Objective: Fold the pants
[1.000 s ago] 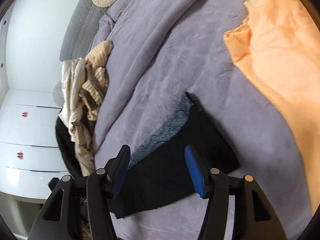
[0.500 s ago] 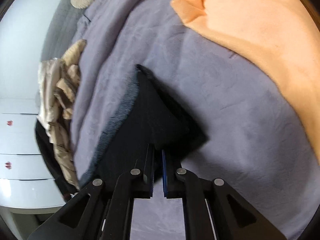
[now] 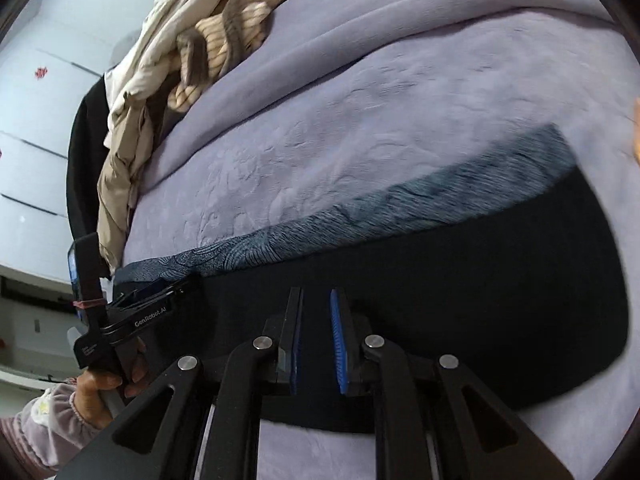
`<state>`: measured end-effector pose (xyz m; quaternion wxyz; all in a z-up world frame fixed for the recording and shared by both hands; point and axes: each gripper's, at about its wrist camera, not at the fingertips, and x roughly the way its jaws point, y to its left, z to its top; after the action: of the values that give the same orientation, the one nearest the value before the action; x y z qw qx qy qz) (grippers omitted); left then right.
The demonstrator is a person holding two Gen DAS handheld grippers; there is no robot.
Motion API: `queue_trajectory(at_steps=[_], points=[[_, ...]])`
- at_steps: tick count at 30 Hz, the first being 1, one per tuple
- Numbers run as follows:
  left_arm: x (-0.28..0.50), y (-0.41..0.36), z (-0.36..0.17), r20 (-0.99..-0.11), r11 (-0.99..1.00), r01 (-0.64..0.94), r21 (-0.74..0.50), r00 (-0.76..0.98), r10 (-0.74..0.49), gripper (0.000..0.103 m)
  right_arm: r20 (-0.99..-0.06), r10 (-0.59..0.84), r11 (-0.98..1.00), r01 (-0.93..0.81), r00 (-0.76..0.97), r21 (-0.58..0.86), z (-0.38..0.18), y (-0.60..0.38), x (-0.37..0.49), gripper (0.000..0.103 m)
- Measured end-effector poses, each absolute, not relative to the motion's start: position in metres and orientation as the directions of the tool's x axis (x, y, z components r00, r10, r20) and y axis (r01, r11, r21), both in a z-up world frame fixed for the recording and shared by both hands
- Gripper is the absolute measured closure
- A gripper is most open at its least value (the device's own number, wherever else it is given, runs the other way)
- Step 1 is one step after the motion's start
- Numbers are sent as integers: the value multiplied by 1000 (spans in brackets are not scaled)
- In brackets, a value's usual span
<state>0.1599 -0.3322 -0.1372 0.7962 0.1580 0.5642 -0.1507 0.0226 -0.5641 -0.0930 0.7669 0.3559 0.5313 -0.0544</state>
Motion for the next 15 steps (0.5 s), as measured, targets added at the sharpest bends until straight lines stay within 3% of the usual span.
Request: queue_trajectory(at_steps=[4,7,10,15], points=[[178,-341,-144,-933,911,401,94,356,-60,17,-895,208,752,520,395,404,-120,-570,52,94],[199,-344,-147,-934,920,383,78,350,-67,17,-918,89,724,607,386,326,-116,-594,54,94],[223,-334,-137,-937,924,375,70,343,-68,17,-904,109,664,646,414,376,-101,-615,39,89],[215,-299,-110,-933,914,390,111,357,-38,17,-887,128,651,637,445,413,-65,-610,-10,65]])
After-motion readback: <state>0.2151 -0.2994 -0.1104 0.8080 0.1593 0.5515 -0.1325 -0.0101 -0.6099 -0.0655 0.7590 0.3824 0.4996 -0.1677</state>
